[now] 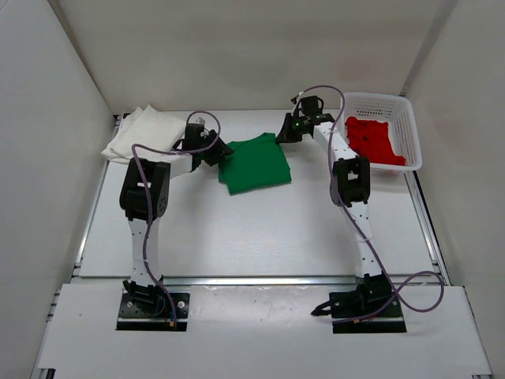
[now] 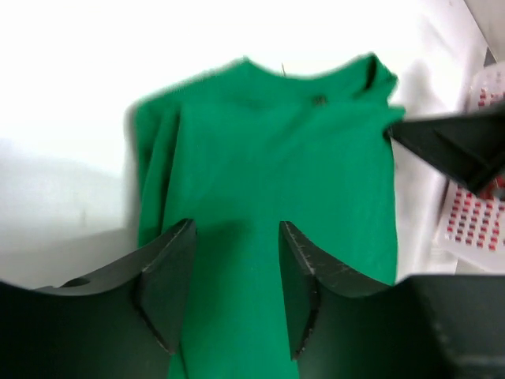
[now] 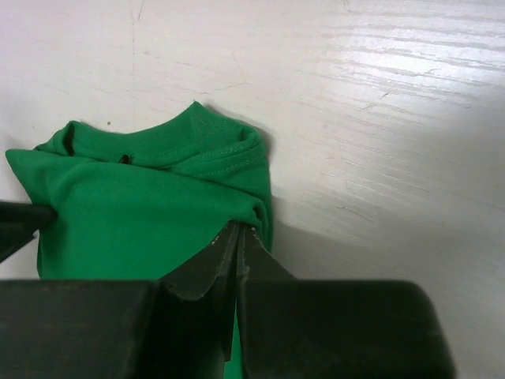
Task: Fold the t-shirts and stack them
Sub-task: Smooth out wrinkles on the folded tshirt, then put the neatly folded tshirt into the corner of the board with the left arm
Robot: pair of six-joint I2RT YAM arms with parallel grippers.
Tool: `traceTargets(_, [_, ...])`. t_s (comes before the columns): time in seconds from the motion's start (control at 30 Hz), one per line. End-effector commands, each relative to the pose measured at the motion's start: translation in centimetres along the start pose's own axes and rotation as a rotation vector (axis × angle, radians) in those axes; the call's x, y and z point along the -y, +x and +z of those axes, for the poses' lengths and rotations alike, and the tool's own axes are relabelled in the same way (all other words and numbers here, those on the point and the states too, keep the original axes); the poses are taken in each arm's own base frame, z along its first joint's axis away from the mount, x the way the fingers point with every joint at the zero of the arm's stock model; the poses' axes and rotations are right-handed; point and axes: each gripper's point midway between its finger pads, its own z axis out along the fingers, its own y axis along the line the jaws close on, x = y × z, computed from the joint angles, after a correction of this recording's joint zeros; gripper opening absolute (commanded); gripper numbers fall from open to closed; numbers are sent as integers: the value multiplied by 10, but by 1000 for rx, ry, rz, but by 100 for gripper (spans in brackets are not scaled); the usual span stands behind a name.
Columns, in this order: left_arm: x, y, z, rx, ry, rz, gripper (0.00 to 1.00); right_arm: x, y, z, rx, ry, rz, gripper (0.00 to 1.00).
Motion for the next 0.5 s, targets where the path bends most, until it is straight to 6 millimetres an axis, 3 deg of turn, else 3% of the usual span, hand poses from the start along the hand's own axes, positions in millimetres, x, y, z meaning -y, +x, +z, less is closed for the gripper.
traceTargets(0.0, [55, -30, -48, 124, 113, 63, 58, -12, -13, -8, 21, -24, 1, 0])
traceTargets(0.07, [42, -27, -59, 147, 65, 91, 60, -23, -18, -14, 32, -36, -18, 4])
traceTargets(0.1, [37, -35, -68, 181, 32, 102, 60, -29, -22, -19, 39, -35, -39, 8])
traceTargets(0.2, [5, -31, -79, 202, -59, 106, 64, -60, -47, -53, 97, -49, -98, 27])
traceTargets(0.23, [-4, -28, -78, 193, -81, 108, 65, -65, -48, -57, 100, -40, -121, 35])
traceTargets(0.3, [-20, -23, -76, 166, -133, 120, 67, -88, -66, -88, 154, -31, -169, 47])
traceTargets(0.37, [-36, -6, -63, 96, -185, 140, 72, -101, -69, -108, 165, 4, -199, 51])
traceTargets(0.4, [-34, -6, -60, 87, -188, 157, 74, -109, -71, -119, 174, 8, -219, 51])
traceTargets(0.47, [-38, 13, -49, 19, -198, 178, 74, -121, -70, -139, 177, 36, -249, 52])
